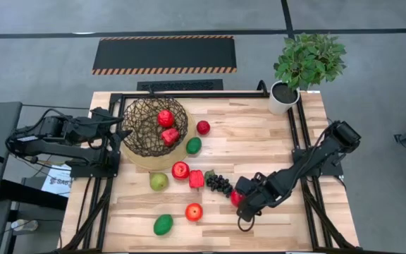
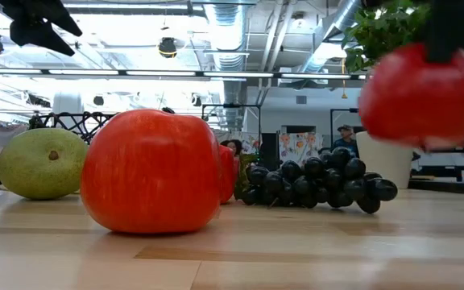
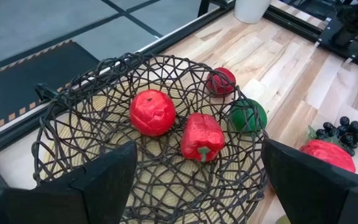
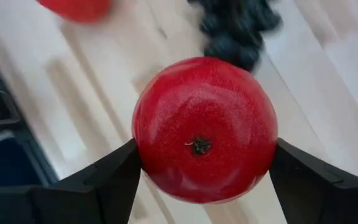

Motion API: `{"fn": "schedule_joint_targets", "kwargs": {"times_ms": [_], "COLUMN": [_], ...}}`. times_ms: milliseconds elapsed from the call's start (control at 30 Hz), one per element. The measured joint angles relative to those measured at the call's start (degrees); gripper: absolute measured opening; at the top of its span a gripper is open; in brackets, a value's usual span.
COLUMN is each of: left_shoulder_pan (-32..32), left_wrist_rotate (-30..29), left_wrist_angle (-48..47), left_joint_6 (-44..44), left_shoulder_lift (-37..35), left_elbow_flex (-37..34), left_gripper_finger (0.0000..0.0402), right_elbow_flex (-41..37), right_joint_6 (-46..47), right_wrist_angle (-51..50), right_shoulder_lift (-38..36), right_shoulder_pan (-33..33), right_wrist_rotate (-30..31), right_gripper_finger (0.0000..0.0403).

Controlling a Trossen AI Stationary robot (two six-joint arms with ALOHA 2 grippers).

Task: Build produce basket
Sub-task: Put the red apple into the black wire basket

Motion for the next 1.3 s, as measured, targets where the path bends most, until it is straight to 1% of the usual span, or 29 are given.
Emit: {"fn": "schedule_joint_targets", "kwargs": {"times_ms": [167, 300, 400, 533, 633, 800, 900, 1000, 1167, 1300], "left_shoulder_pan": [0.0, 0.0, 0.0, 0.0, 0.0, 0.0, 0.0, 0.0, 0.0, 0.0], "left_wrist_rotate": [0.0, 0.0, 0.0, -1.3, -2.1, -3.0, -4.8, -6.7, -7.3, -6.1], "left_wrist_angle": [-0.7, -1.4, -1.5, -1.5, -1.6, -1.6, -1.5, -1.5, -1.5, -1.5], "left_joint_6": [0.0, 0.0, 0.0, 0.6, 2.2, 5.1, 7.1, 7.9, 8.3, 8.4], "left_shoulder_lift": [0.0, 0.0, 0.0, 0.0, 0.0, 0.0, 0.0, 0.0, 0.0, 0.0], "left_elbow_flex": [0.0, 0.0, 0.0, 0.0, 0.0, 0.0, 0.0, 0.0, 0.0, 0.0], "left_gripper_finger": [0.033, 0.033, 0.033, 0.033, 0.033, 0.033, 0.033, 0.033, 0.033, 0.033], "right_elbow_flex": [5.7, 9.9, 12.5, 14.3, 14.4, 14.4, 14.4, 14.4, 14.5, 14.5], "right_joint_6": [-3.8, -8.8, -14.0, -19.7, -26.4, -39.4, -43.7, -46.6, -48.1, -48.3], "right_wrist_angle": [-3.5, -3.9, -3.4, -1.9, 3.0, 14.8, 22.1, 28.3, 38.8, 46.7], "right_shoulder_lift": [0.0, 0.0, 0.0, 0.0, 0.0, 0.0, 0.0, 0.0, 1.4, 5.3], "right_shoulder_pan": [-1.4, -3.5, -6.4, -12.4, -18.1, -28.0, -33.5, -37.8, -41.3, -42.1], "right_wrist_rotate": [2.7, 7.5, 10.4, 12.7, 12.2, 7.0, 4.4, 3.1, 2.5, 2.2], "right_gripper_finger": [0.0316, 0.0317, 0.0317, 0.0317, 0.0317, 0.0317, 0.0317, 0.0317, 0.0317, 0.0317]}}
